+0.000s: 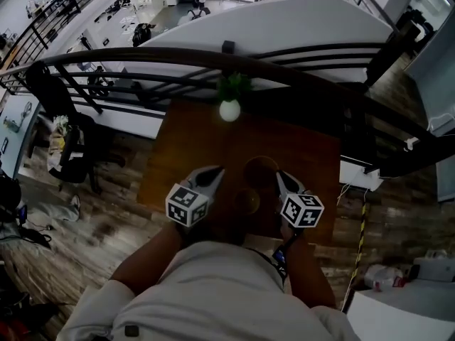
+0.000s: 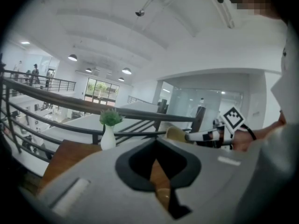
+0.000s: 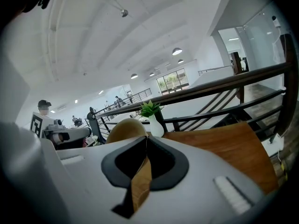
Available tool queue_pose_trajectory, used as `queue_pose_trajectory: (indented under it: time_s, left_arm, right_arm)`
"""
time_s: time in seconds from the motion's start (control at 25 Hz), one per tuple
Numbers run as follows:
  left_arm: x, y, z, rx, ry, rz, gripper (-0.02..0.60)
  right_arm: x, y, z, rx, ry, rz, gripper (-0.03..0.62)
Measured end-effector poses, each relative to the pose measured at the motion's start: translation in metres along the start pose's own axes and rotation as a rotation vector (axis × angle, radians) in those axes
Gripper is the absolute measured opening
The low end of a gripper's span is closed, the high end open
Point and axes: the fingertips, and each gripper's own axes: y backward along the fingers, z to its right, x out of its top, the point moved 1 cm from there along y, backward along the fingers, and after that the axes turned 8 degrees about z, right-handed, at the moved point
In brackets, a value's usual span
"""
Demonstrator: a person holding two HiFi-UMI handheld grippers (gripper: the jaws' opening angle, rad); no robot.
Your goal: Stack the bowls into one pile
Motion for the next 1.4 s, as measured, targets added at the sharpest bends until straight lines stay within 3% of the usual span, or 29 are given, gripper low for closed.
queue_pose_trajectory:
  time_s: [0.56,1.4]
  left_arm:
    - [-0.034,-0.051,0.024,-0.021,0.026,-0.077,0.005]
    - [-0.151,-0.064,-0.014,-0.024,0.139,-0.259,0.005]
  right_arm:
    - [-0.030,0.009,0.048,-0.019,-0.059,-0.056,0.017]
    - [-0.156,-0.020,0.071,-0.037,-0.106,-0.318,0.020]
